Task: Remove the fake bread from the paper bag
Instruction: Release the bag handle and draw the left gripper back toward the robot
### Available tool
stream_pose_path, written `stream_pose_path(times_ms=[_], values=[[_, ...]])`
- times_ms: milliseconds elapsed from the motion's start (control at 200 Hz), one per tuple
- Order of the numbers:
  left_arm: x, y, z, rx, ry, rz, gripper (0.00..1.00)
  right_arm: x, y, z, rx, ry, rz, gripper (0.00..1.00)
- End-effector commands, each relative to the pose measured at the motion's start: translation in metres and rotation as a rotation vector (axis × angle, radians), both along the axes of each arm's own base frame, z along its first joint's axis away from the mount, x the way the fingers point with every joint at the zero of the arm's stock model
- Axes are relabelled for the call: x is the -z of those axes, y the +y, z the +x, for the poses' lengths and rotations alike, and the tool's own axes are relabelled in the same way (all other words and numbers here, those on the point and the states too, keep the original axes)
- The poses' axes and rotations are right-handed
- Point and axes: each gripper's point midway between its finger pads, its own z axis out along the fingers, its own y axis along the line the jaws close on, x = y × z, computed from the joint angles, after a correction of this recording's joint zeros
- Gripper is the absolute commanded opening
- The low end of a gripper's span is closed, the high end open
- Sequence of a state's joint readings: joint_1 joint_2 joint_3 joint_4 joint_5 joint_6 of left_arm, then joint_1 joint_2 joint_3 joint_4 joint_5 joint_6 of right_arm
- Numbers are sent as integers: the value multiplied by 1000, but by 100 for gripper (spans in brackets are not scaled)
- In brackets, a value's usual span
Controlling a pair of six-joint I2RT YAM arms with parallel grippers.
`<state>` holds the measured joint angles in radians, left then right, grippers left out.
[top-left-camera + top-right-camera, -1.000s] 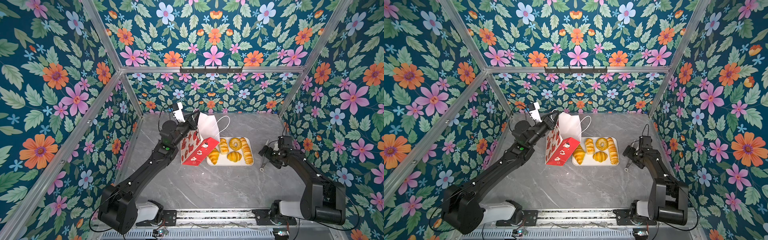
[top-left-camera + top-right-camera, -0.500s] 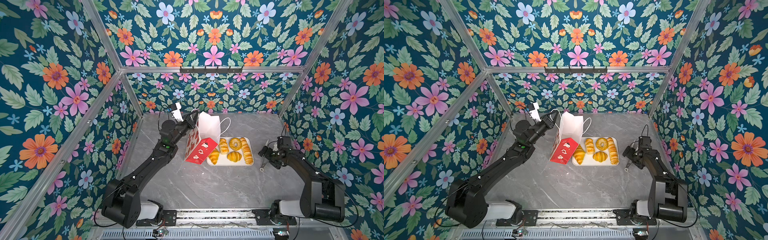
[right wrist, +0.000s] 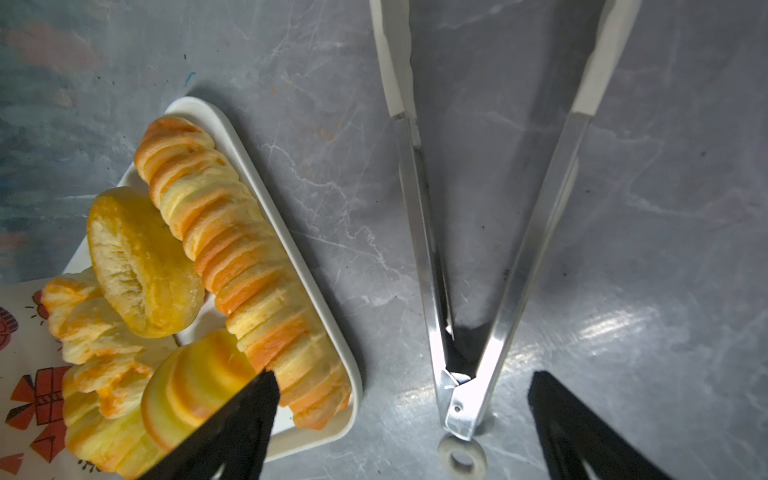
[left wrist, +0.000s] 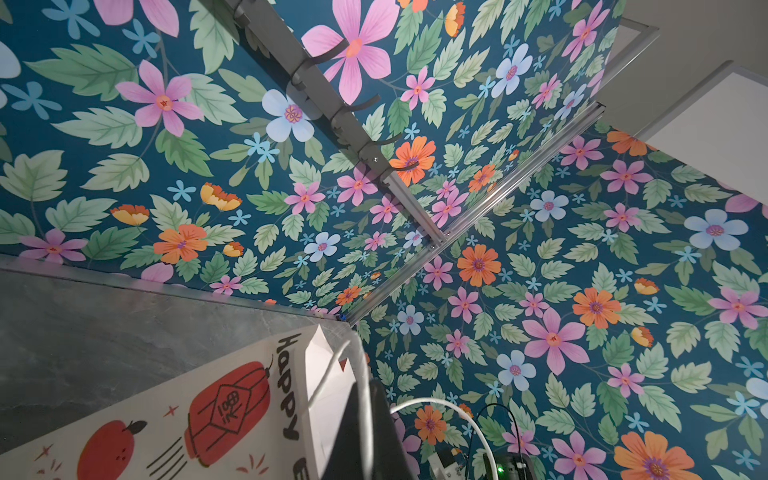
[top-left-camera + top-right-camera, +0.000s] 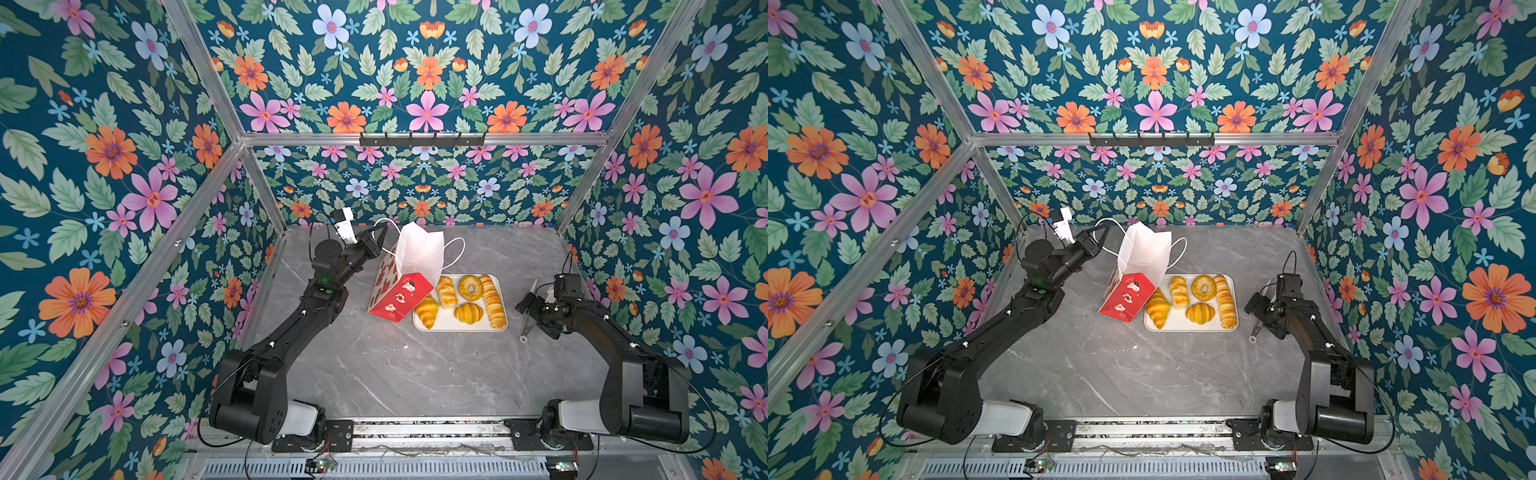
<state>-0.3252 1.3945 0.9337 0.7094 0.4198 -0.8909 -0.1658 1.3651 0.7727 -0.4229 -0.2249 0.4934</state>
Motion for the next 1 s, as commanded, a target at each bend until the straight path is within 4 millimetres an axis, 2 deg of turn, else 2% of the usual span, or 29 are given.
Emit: stream_pose_path(times_ms=[0,345,670,770,895,995], values=[[-6,3,-2,11,-29,0,2,1,1,0,5,-3,11,95],[2,28,4,-21,-10,11,11,2,4,-3,6,-3,23,95],[5,48,0,-46,4,17,27,1,6,-4,6,-7,30,95],[2,51,-2,-49,3,17,38,0,6,-3,8,-10,33,95],[3,56,-4,-74,30,38,65,0,6,-2,8,-13,37,95],[3,63,-9,-106,43,58,83,0,7,-2,7,-13,36,95]])
